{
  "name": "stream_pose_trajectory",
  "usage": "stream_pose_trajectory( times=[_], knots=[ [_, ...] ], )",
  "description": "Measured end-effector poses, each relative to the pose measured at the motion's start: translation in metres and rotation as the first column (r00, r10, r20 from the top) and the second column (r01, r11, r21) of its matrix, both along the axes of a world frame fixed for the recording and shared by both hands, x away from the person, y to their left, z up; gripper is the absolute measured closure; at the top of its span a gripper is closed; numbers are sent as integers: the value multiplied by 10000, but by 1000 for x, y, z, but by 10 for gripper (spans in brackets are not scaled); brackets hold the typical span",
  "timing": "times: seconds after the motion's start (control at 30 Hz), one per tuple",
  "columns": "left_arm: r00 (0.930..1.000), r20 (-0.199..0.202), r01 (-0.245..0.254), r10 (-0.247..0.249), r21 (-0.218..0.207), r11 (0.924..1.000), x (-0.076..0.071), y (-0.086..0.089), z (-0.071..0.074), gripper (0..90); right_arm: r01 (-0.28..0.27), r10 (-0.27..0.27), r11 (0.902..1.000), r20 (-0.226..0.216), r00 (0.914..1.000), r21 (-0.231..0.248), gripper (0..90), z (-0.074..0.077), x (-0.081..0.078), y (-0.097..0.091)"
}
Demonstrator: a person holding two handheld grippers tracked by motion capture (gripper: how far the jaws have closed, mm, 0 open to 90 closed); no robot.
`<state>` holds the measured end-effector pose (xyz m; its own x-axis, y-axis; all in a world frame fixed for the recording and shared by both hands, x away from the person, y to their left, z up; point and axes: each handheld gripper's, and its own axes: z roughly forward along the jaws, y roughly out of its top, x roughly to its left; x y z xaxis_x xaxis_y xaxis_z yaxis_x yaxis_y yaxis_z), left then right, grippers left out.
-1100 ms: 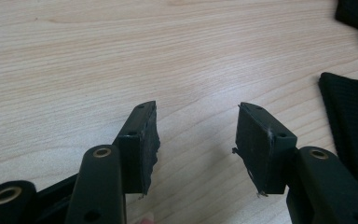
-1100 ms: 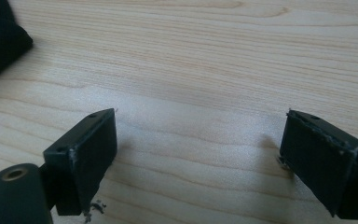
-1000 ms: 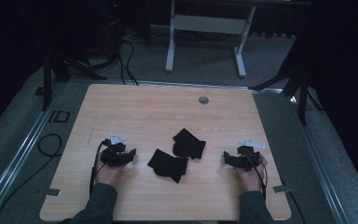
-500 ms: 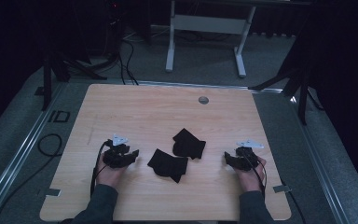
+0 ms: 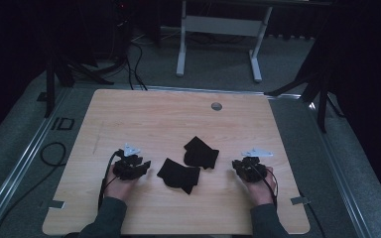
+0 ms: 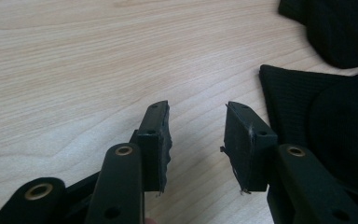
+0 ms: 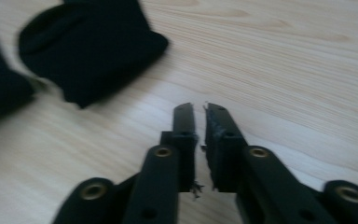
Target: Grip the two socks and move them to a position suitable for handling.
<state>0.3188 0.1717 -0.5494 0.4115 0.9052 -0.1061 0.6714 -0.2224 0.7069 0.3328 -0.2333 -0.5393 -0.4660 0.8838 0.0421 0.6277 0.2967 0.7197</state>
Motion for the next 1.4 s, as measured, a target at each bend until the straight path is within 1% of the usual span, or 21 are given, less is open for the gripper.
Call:
stream_pose_trajectory(
  times=[0.07, 0.13, 0.17, 0.2, 0.23, 0.27, 0.3, 0.33, 0.37, 0.43, 0.53, 0.63, 0.77, 0.83, 0.9, 0.97, 1.07, 1.17, 1.27, 1.33, 1.4],
  knots=[
    [10000, 37, -8, 8, -46, 10000, 0, -1, 0, 625, -328, 328, 9995, 45, 9995, 4, 873, 3, -3, 7],
    [10000, 77, -5, 7, -143, 9999, -1, -1, 1, 640, -485, 485, 9988, 53, 9988, 68, 888, 4, -4, 10],
    [10000, 87, 0, 2, -200, 9998, -1, -1, 2, 654, -802, 804, 9962, -44, 9967, 351, 896, 7, -6, 17],
    [9999, 105, 38, -35, -248, 9997, -2, -1, 2, 661, -994, 998, 9939, -72, 9950, 482, 897, 9, -8, 21],
    [9999, 101, 67, -64, -268, 9996, -2, -2, 3, 665, -1165, 1169, 9919, -53, 9931, 517, 898, 11, -10, 26],
    [9999, 101, 67, -64, -268, 9996, -2, -2, 3, 667, -1165, 1169, 9919, -53, 9931, 517, 898, 11, -10, 26],
    [9999, 114, 128, -124, -321, 9994, -2, -2, 3, 667, -1369, 1373, 9891, -31, 9905, 534, 898, 13, -12, 32],
    [9998, 122, 141, -137, -330, 9994, -3, -3, 3, 666, -1753, 1753, 9830, 51, 9845, 543, 898, 17, -16, 44],
    [9998, 131, 160, -156, -373, 9992, -3, -4, 4, 666, -1847, 1846, 9813, 73, 9828, 546, 898, 18, -17, 47],
    [9996, 232, 179, -170, -402, 9990, -4, -5, 4, 667, -2285, 2284, 9716, 98, 9735, 617, 898, 20, -22, 60],
    [9989, 379, 285, -271, -358, 9990, -6, -8, 5, 659, -3004, 3001, 9526, 140, 9538, 488, 898, 23, -31, 84],
    [9985, 352, 434, -424, -286, 9986, -7, -11, 5, 641, -3477, 3474, 9369, 155, 9376, 360, 897, 23, -38, 102],
    [9978, 306, 601, -593, -255, 9979, -8, -17, 4, 603, -3814, 3816, 9240, -27, 9243, 277, 896, 15, -42, 119],
    [9960, 295, 854, -844, -358, 9957, -10, -22, 4, 604, -3944, 3944, 9189, -173, 9188, 22, 895, 9, -44, 124],
    [9929, 317, 1162, -1150, -382, 9925, -12, -29, 3, 616, -3893, 3889, 9211, -382, 9205, -17, 895, 5, -43, 125],
    [9895, 325, 1418, -1410, -238, 9896, -13, -35, 1, 653, -3893, 3886, 9211, -458, 9202, -61, 895, 3, -42, 125],
    [9888, 165, 1481, -1482, 48, 9890, -12, -42, -3, 720, -3869, 3857, 9220, -519, 9212, -148, 891, 1, -42, 125],
    [9883, 10, 1523, -1525, 359, 9877, -12, -46, -8, 759, -3847, 3824, 9228, -688, 9214, -229, 889, -1, -42, 123],
    [9879, 73, 1542, -1547, 486, 9868, -12, -48, -8, 771, -3732, 3681, 9257, -800, 9263, -620, 889, -4, -42, 122],
    [9877, 54, 1557, -1561, 479, 9866, -12, -47, -9, 774, -3670, 3600, 9272, -927, 9283, -746, 890, -7, -42, 120],
    [9878, 43, 1554, -1558, 452, 9868, -12, -47, -9, 774, -3643, 3553, 9257, -964, 9298, -1018, 890, -9, -44, 119]
  ],
)
